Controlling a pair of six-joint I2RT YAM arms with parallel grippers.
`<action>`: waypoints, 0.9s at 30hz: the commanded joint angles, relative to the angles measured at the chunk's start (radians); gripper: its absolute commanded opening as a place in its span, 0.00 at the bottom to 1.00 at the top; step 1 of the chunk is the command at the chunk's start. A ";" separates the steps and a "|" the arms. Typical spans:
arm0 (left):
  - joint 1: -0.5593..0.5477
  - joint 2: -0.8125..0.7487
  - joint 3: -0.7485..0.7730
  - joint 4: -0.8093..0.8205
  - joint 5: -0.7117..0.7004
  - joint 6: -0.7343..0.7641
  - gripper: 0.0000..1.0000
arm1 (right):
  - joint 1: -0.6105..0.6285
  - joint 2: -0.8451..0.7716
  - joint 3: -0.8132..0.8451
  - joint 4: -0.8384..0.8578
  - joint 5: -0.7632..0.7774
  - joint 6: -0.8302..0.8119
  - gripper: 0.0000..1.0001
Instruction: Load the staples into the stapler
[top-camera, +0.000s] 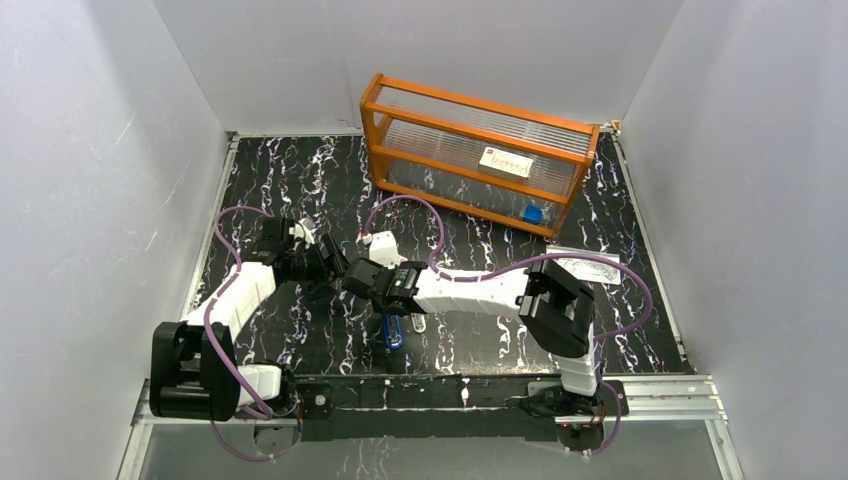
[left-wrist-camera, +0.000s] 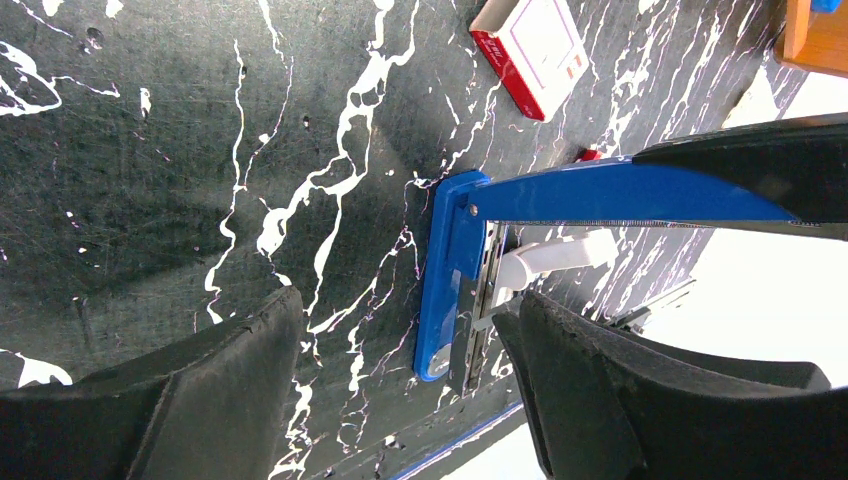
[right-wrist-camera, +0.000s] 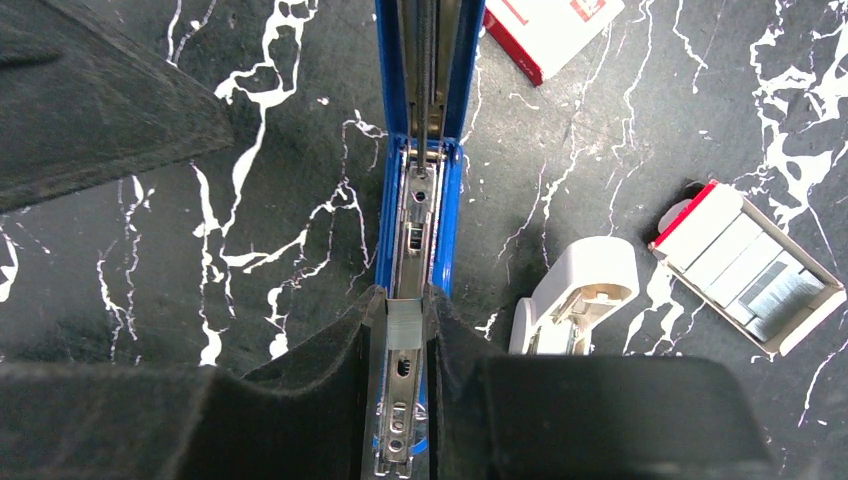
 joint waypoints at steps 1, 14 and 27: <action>0.005 0.002 0.001 -0.008 0.011 0.016 0.76 | -0.004 -0.008 -0.020 0.015 0.011 0.013 0.27; 0.006 0.009 0.001 -0.007 0.011 0.016 0.76 | -0.004 -0.004 -0.020 0.014 0.004 0.007 0.27; 0.006 0.005 0.002 -0.008 0.011 0.016 0.76 | -0.004 -0.024 -0.050 0.049 -0.020 -0.021 0.28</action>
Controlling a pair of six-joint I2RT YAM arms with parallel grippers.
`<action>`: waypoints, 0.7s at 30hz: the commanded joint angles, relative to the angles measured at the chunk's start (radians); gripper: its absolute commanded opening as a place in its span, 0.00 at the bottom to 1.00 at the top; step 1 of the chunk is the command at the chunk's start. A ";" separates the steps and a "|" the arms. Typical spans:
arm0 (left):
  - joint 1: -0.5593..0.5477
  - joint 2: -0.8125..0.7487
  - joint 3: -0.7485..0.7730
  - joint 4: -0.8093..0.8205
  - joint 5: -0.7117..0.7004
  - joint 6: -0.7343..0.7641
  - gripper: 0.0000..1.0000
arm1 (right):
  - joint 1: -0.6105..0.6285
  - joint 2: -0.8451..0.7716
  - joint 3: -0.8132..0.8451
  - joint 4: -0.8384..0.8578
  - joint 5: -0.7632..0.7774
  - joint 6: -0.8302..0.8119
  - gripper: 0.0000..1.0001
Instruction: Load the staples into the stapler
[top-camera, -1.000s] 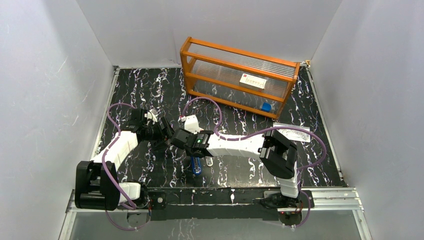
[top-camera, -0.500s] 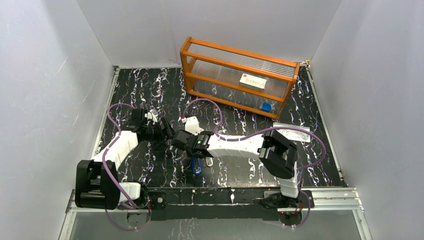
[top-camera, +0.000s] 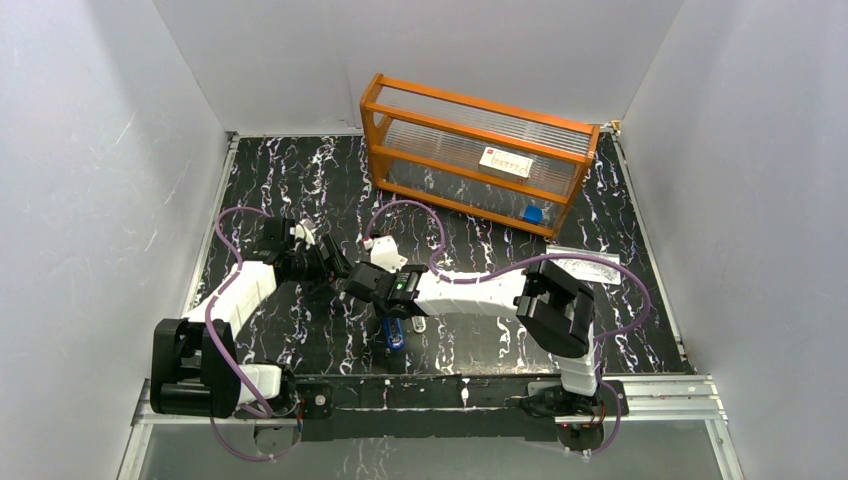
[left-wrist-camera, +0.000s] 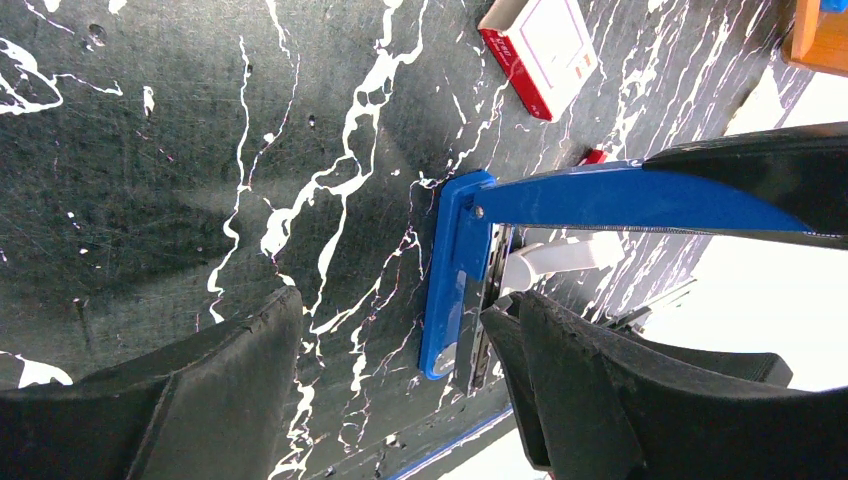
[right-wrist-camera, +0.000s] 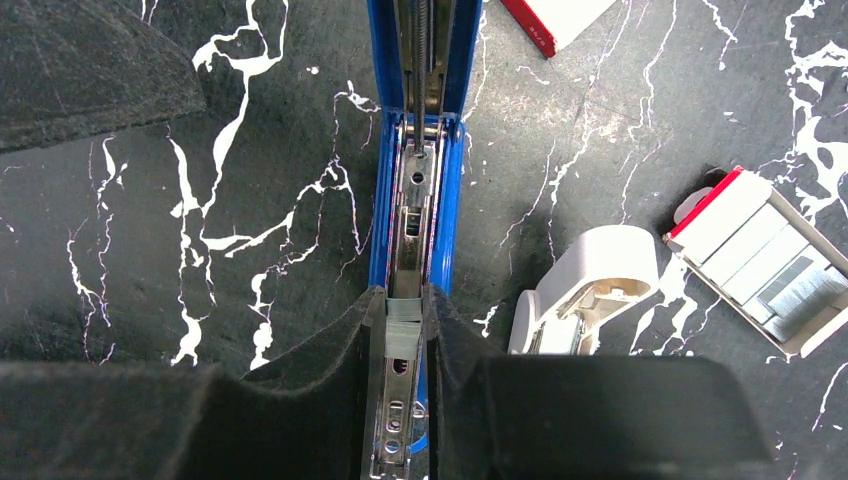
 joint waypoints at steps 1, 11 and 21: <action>0.006 -0.008 0.002 -0.009 0.011 0.016 0.76 | -0.004 -0.025 -0.005 0.016 0.007 -0.012 0.28; 0.006 -0.009 0.001 -0.008 0.011 0.016 0.76 | -0.005 -0.034 -0.010 0.018 0.000 -0.015 0.28; 0.005 -0.009 0.001 -0.008 0.011 0.016 0.76 | -0.004 -0.050 -0.025 0.028 -0.019 -0.015 0.31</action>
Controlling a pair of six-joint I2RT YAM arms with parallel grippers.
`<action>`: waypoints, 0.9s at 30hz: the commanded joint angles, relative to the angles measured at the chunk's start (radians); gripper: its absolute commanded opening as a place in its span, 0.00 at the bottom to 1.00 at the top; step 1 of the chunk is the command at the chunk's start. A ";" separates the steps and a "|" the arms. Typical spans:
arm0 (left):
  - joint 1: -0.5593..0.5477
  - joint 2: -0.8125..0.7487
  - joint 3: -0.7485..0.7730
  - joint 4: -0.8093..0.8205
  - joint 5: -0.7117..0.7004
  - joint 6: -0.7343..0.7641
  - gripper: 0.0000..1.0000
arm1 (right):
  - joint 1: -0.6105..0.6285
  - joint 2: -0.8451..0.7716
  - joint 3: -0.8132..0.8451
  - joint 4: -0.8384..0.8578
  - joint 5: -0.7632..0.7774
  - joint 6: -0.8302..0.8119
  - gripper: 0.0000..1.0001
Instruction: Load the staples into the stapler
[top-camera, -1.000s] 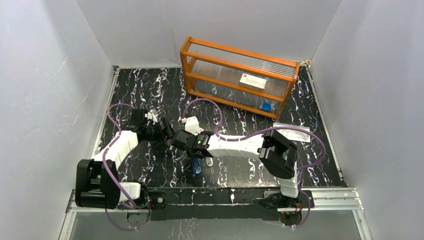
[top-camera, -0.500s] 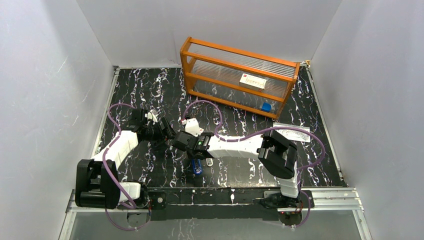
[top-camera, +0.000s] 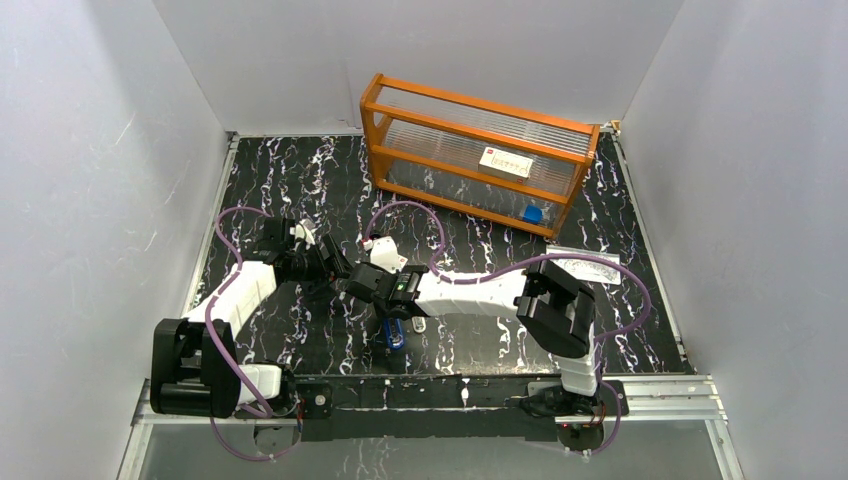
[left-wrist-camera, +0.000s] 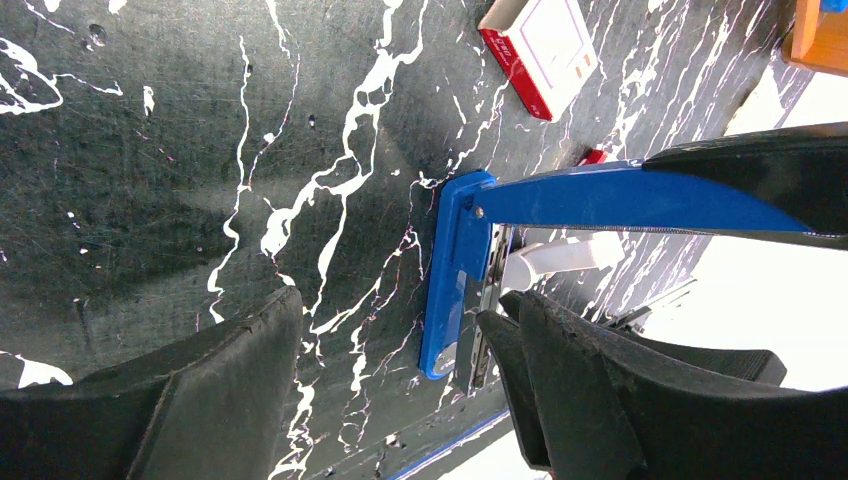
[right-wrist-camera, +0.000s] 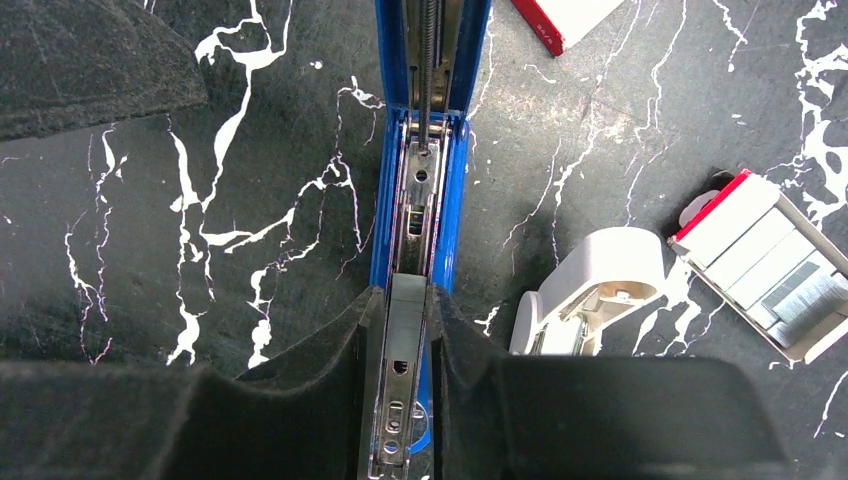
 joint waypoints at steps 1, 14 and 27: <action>0.006 -0.010 0.002 -0.007 0.010 0.016 0.76 | -0.004 -0.048 -0.009 0.011 -0.007 0.002 0.31; 0.006 -0.009 -0.001 -0.004 0.013 0.007 0.76 | -0.026 -0.124 -0.025 0.018 -0.004 0.015 0.38; 0.005 -0.027 -0.010 0.028 0.060 0.006 0.77 | -0.292 -0.578 -0.449 0.146 -0.131 -0.055 0.46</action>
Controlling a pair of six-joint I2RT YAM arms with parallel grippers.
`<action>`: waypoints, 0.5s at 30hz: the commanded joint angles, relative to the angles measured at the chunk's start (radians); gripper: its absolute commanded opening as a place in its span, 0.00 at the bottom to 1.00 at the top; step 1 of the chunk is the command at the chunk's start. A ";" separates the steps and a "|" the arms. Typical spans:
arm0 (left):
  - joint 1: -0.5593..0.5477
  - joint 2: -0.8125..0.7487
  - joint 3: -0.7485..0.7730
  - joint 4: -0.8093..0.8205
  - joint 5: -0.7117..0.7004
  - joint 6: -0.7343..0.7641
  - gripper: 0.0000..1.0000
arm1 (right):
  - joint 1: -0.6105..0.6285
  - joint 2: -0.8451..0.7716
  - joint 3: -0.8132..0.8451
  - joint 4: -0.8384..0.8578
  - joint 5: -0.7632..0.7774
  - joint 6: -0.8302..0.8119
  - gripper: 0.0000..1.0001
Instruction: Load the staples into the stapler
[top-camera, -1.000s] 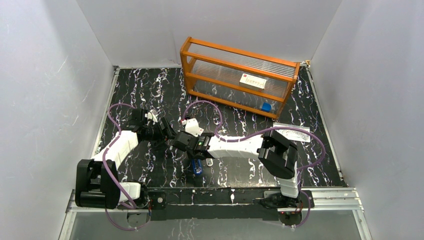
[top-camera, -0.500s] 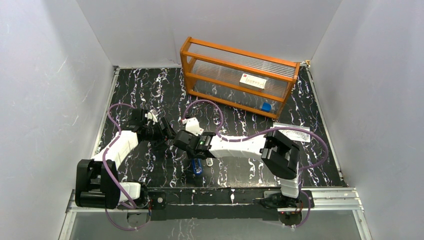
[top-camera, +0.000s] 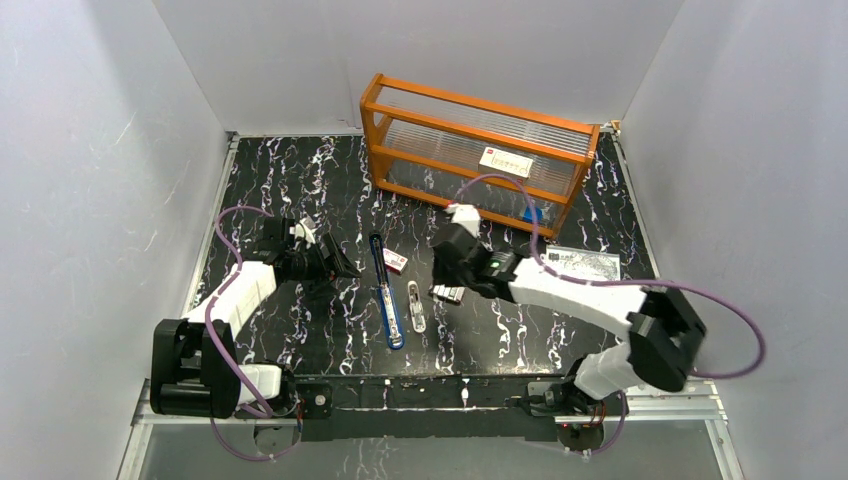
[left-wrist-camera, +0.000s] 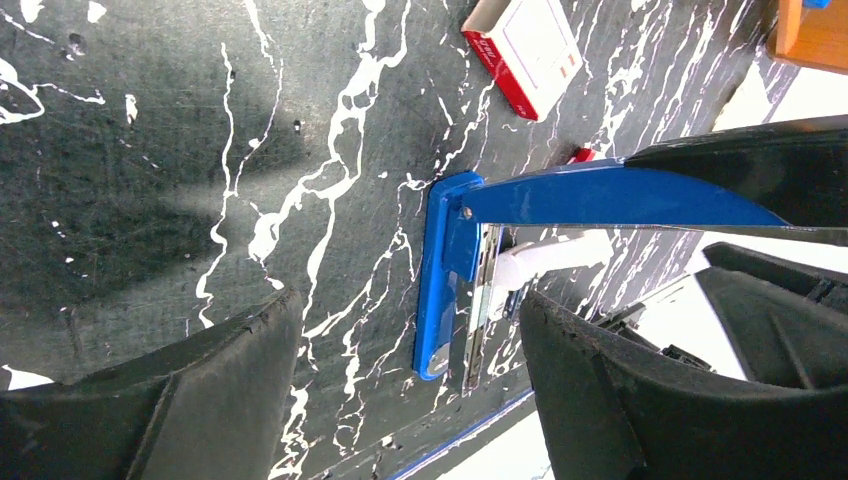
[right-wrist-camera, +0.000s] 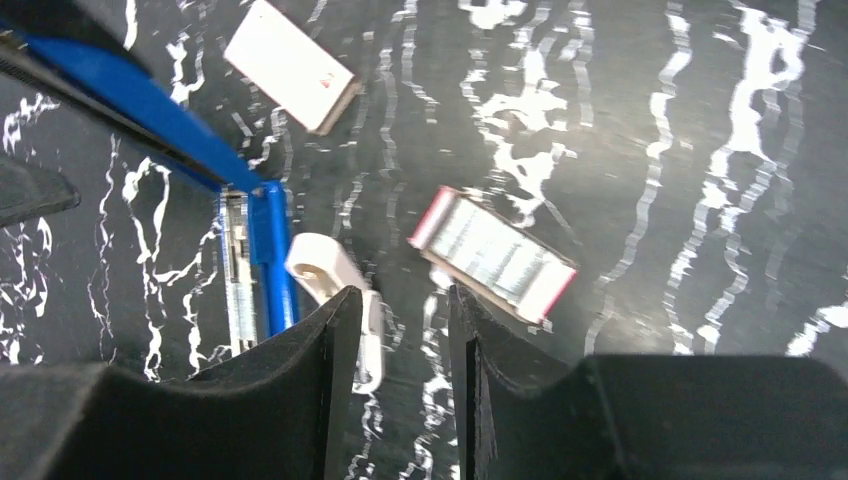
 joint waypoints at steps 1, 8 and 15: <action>0.005 -0.026 -0.014 0.024 0.056 0.001 0.77 | -0.076 -0.181 -0.134 0.008 -0.040 0.021 0.48; 0.004 -0.097 -0.049 0.071 0.110 -0.061 0.77 | -0.173 -0.375 -0.292 -0.046 -0.104 0.108 0.63; -0.002 -0.176 -0.065 0.073 0.147 -0.131 0.77 | -0.281 -0.217 -0.253 -0.095 -0.299 0.091 0.56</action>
